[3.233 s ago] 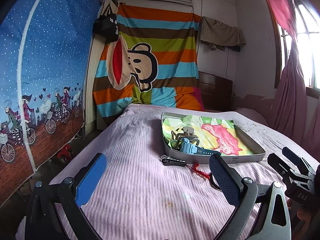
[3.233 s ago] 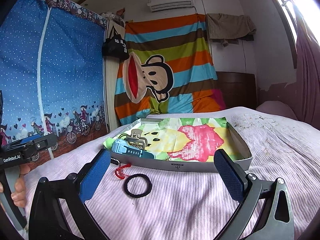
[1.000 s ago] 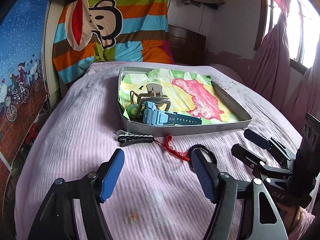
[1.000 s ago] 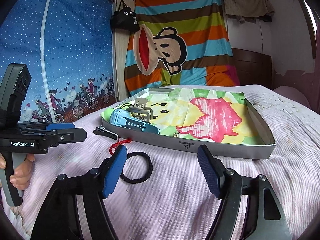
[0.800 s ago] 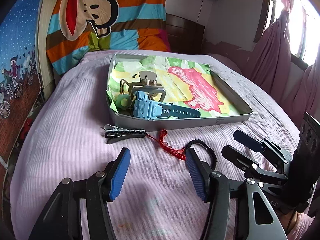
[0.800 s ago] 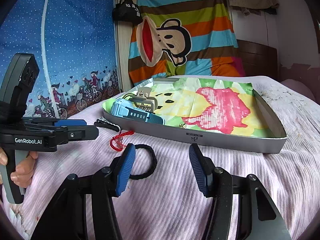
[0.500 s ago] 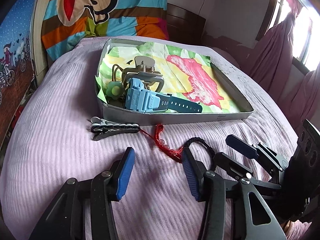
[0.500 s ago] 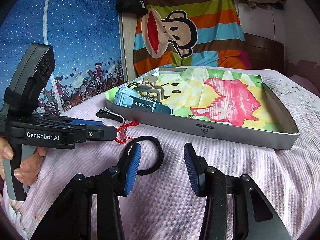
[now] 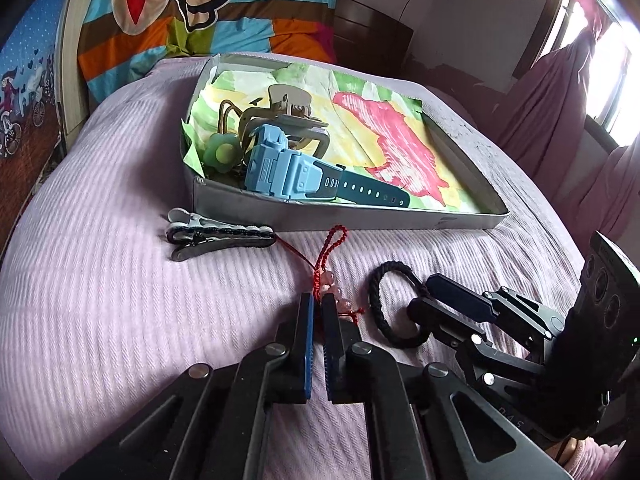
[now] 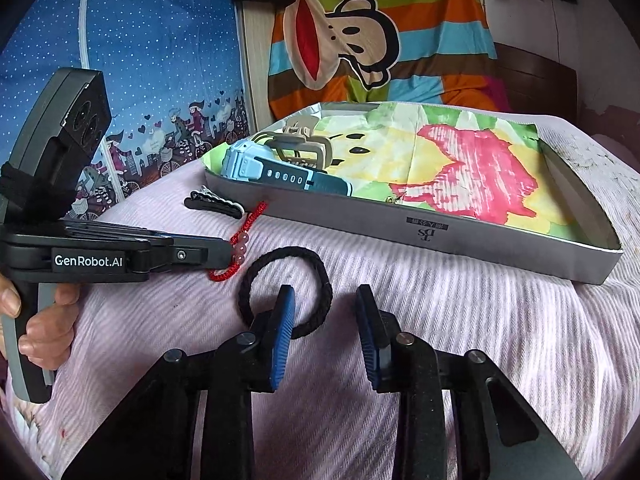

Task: Organize jewelry
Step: 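Grasp the black hair tie with the right tool while the left tool grasps the red bead string, then carry the hair tie and red bead string over the tray with both tools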

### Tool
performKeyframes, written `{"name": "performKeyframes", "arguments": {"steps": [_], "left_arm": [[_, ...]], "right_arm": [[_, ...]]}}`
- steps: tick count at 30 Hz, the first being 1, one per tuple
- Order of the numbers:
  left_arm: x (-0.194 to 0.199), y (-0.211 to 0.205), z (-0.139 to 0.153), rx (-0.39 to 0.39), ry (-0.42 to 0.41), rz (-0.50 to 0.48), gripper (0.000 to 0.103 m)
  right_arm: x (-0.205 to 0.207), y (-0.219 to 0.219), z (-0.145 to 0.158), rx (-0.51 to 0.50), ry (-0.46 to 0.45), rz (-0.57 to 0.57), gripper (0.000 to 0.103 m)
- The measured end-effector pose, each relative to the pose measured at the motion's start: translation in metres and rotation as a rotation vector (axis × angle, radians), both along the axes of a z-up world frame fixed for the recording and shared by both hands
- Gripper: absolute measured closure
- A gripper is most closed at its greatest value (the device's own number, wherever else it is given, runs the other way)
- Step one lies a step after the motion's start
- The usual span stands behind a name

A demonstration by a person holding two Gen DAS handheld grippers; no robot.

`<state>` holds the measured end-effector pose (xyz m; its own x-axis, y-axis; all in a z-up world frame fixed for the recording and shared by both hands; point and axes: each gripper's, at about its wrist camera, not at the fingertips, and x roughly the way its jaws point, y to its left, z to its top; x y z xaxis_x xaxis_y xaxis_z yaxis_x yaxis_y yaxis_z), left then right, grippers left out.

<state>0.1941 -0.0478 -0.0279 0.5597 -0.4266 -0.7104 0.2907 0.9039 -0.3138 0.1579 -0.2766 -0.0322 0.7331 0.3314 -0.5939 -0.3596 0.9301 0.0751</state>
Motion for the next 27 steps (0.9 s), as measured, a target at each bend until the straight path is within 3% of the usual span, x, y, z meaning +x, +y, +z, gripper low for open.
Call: {"name": "performKeyframes", "arguments": {"steps": [5,7,19,27], "left_arm": [[-0.007,0.001,0.001,0.012,-0.012,-0.003,0.099],[-0.012,0.001,0.002,0.018,-0.021,-0.004,0.1],[-0.05,0.023,0.011,-0.031,-0.104,0.033,0.1],[-0.055,0.028,0.013,-0.049,-0.131,0.056,0.1]], "right_arm": [[0.002,-0.001,-0.001,0.01,0.013,0.008,0.095],[0.001,-0.002,-0.001,0.014,0.012,0.006,0.098],[-0.028,-0.022,0.012,0.099,-0.113,-0.028,0.098],[-0.03,-0.027,0.015,0.12,-0.138,-0.041,0.098]]}}
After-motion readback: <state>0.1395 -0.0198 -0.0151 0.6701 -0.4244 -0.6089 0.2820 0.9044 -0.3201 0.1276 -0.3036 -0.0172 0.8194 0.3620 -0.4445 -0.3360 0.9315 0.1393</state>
